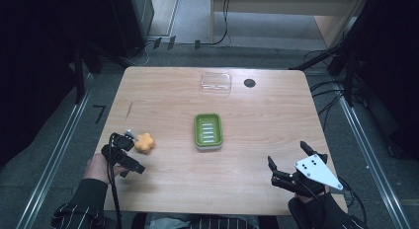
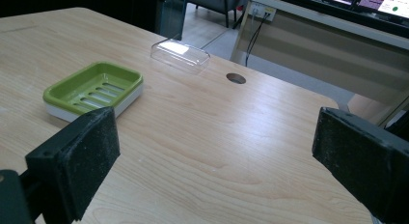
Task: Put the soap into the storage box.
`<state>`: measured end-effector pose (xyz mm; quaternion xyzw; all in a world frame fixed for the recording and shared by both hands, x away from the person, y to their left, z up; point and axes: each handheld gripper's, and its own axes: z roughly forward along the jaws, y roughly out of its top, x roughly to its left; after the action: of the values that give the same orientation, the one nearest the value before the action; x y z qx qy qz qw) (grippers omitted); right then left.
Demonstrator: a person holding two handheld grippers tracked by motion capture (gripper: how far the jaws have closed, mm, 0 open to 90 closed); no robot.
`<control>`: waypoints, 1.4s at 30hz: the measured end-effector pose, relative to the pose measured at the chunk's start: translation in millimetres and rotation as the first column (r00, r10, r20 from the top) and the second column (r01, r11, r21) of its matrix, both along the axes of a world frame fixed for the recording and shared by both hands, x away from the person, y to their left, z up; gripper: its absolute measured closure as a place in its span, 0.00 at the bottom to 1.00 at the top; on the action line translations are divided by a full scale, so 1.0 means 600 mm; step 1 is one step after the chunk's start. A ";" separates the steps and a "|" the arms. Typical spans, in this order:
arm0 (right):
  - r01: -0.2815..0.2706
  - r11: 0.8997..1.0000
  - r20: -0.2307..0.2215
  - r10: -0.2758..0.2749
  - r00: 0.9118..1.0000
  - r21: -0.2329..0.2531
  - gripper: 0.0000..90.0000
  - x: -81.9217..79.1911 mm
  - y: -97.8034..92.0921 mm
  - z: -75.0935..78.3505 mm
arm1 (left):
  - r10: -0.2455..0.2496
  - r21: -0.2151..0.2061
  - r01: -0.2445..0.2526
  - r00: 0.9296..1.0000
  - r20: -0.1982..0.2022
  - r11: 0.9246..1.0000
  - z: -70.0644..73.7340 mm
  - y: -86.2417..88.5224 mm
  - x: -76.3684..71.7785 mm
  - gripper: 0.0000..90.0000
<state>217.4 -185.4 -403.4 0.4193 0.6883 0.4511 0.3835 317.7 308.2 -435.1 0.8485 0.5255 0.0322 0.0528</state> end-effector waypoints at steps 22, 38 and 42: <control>0.003 1.000 -0.002 -0.003 1.000 -0.012 0.04 -0.003 -0.001 0.000 | -0.003 -0.035 0.004 1.000 0.025 0.999 0.017 -0.012 0.053 0.00; 0.010 1.000 0.000 -0.010 1.000 -0.017 0.04 -0.007 -0.004 0.000 | -0.014 -0.026 0.015 1.000 0.028 1.000 0.014 -0.044 0.109 0.00; 0.008 1.000 0.001 -0.008 1.000 -0.019 0.04 -0.008 -0.003 0.000 | -0.010 -0.019 0.011 1.000 0.026 1.000 0.010 -0.044 0.118 0.00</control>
<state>212.7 -187.3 -403.6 0.4183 0.6908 0.4429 0.3895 388.6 281.9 -428.9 0.8503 0.5206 0.0378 0.0681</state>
